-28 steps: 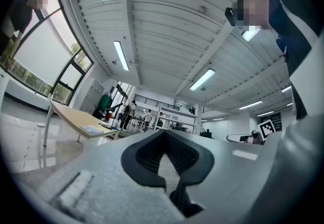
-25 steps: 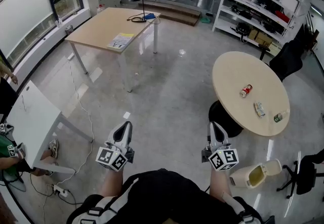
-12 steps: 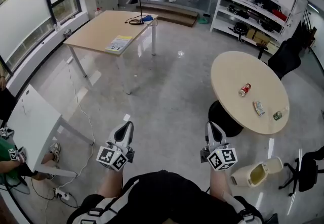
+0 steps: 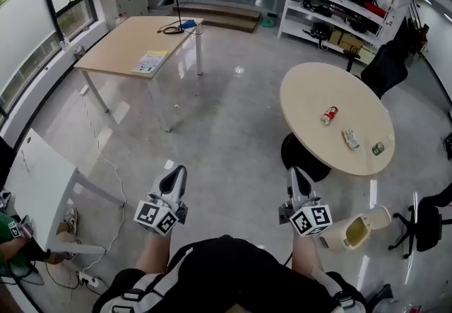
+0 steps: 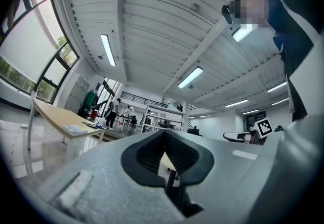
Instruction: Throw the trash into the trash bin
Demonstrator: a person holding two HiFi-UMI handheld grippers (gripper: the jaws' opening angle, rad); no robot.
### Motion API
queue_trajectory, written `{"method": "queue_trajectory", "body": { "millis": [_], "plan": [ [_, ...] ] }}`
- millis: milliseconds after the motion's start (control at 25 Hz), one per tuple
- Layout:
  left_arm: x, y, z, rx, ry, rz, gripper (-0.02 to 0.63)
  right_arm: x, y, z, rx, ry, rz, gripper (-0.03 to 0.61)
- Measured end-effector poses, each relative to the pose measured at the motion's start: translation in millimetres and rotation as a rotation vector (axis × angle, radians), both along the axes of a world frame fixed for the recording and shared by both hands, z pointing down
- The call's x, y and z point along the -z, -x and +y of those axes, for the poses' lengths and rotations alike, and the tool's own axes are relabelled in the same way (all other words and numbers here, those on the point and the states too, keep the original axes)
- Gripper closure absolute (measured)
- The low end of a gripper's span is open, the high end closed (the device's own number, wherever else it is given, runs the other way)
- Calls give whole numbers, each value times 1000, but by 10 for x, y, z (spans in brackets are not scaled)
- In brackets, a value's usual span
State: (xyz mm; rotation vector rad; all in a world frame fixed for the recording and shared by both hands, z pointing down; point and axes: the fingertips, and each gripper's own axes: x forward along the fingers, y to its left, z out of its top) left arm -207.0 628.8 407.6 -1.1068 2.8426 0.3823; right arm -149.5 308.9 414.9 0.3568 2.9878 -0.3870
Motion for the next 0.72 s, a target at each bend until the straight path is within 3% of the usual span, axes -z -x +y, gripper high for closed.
{"method": "queue_trajectory", "body": {
  "millis": [200, 400, 720],
  "plan": [
    [-41, 8, -468, -86, -17, -6, 614, -21, -169, -317, -67, -10, 14, 574],
    [-82, -4, -1014, -196, 3, -7, 614, 28, -334, -747, -151, 48, -14, 574],
    [-54, -115, -1869, -295, -14, -15, 614, -104, -686, -1404, -226, -11, 8, 574]
  ]
}}
